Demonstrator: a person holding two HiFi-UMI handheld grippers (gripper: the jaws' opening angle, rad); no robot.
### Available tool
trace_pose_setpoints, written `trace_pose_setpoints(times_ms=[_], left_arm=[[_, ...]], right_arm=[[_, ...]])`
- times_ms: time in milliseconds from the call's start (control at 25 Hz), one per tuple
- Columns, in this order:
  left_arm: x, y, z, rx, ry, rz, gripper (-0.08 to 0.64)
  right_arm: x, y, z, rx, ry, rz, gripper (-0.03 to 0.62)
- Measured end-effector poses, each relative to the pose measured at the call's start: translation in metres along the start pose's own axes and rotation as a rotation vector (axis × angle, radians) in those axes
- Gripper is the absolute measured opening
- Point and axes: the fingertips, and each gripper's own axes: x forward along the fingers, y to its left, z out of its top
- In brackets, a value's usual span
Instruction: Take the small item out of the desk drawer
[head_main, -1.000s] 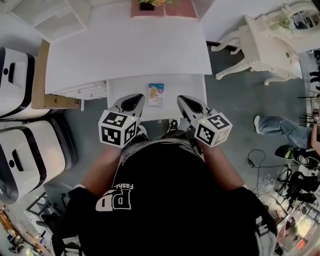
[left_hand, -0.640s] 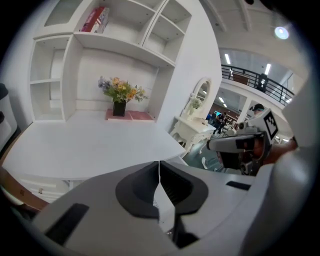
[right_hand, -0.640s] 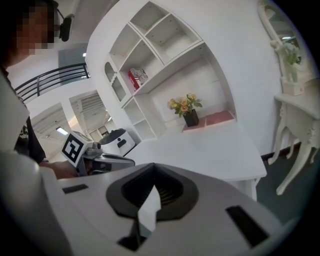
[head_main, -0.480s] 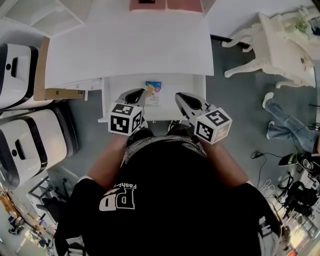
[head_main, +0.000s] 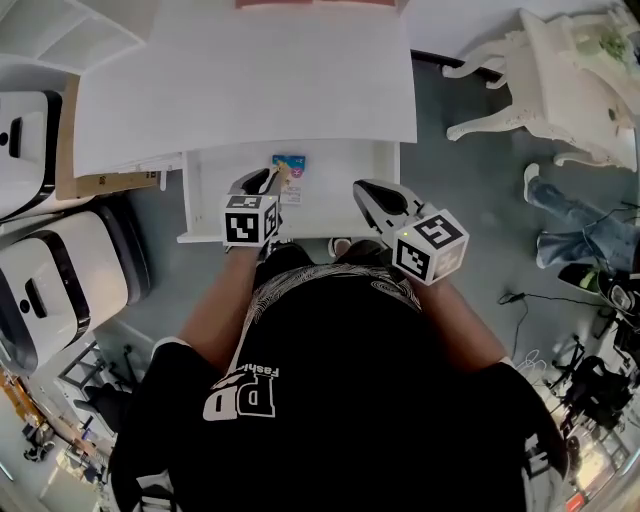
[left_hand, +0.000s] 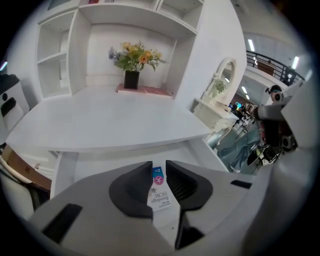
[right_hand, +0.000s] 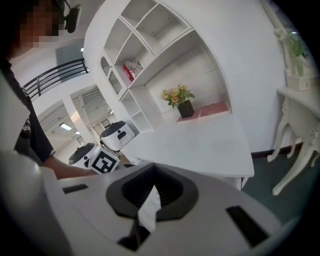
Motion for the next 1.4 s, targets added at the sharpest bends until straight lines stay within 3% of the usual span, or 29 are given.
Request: trace_pose_setpoints(times_ms=[480, 1400], left_arm=[[0.065, 0.019, -0.041, -0.049, 0.143, 0.073, 0.175], [0.138, 0.026, -0.098, -0.112, 0.383, 0.125, 0.394]], right_arm=[[-0.023, -0.053, -0.007, 0.016, 0.026, -0.069, 0.009], [-0.02, -0.081, -0.019, 0.034, 0.071, -0.072, 0.009]])
